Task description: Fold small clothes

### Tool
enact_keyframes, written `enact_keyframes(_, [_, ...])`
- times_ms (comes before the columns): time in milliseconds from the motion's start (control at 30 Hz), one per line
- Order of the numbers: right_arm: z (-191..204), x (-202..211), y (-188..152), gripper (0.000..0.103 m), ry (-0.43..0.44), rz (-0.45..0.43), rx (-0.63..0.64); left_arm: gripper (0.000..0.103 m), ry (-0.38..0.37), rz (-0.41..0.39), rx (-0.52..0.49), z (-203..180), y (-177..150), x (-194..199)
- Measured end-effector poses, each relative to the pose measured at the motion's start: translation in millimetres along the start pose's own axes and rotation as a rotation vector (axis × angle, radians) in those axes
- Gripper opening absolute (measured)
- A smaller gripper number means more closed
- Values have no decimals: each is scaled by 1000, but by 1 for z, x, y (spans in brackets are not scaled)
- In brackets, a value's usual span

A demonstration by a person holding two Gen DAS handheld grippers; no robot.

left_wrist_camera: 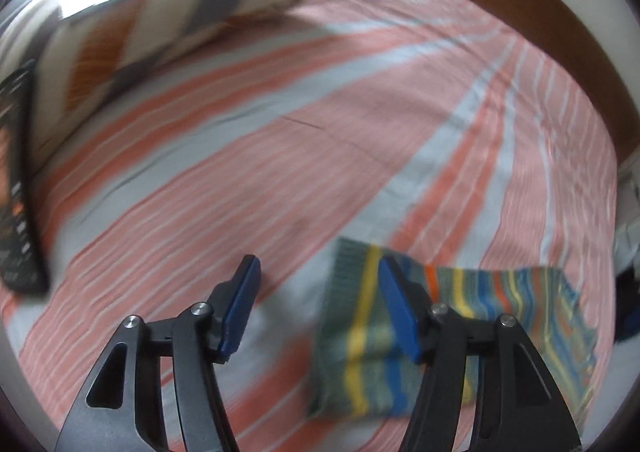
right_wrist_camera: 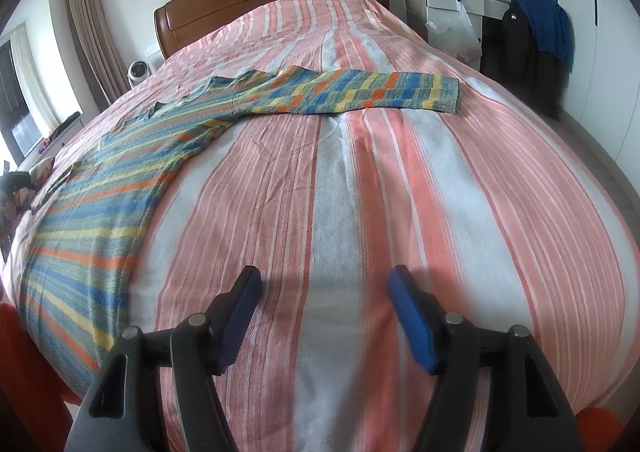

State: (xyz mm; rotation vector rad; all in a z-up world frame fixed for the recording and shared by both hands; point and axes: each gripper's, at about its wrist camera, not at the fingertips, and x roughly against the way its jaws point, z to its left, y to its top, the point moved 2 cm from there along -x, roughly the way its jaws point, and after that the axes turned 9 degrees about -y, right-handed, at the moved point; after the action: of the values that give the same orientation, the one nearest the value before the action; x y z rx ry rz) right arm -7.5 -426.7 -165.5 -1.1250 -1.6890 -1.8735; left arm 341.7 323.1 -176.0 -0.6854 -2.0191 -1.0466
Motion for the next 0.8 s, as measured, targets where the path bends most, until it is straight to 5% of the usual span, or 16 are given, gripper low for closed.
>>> enact_keyframes(33, [1,0,-1,67,-7,-2,8,52,-6,5,-27,-5,-1,-2])
enact_keyframes(67, [2,-1,-1,67,-15,-3,16,5,-2,15,-63,-13,-3,-7])
enact_keyframes(100, [4,-2,-1,67,-23,-2,23,2,36,43,-104,-20,-5,-15])
enact_keyframes(200, [6,-2,0,68,-36,4,27,2,212,-52,-145,-19,-3,-8])
enact_keyframes(333, [6,-3,1,68,-39,5,22,2,195,-56,-55,-1,0,-12])
enact_keyframes(467, [6,-5,1,71,-34,0,21,20,191,-44,-118,-15,-12,-2])
enact_keyframes(600, [7,-5,1,75,-19,-2,27,60,121,-119,-211,-21,-49,49])
enact_keyframes(700, [7,-2,3,75,-10,8,22,63,31,-87,-286,-24,-95,81])
enact_keyframes(800, [7,9,6,75,19,39,2,70,-141,67,-324,-24,-157,105])
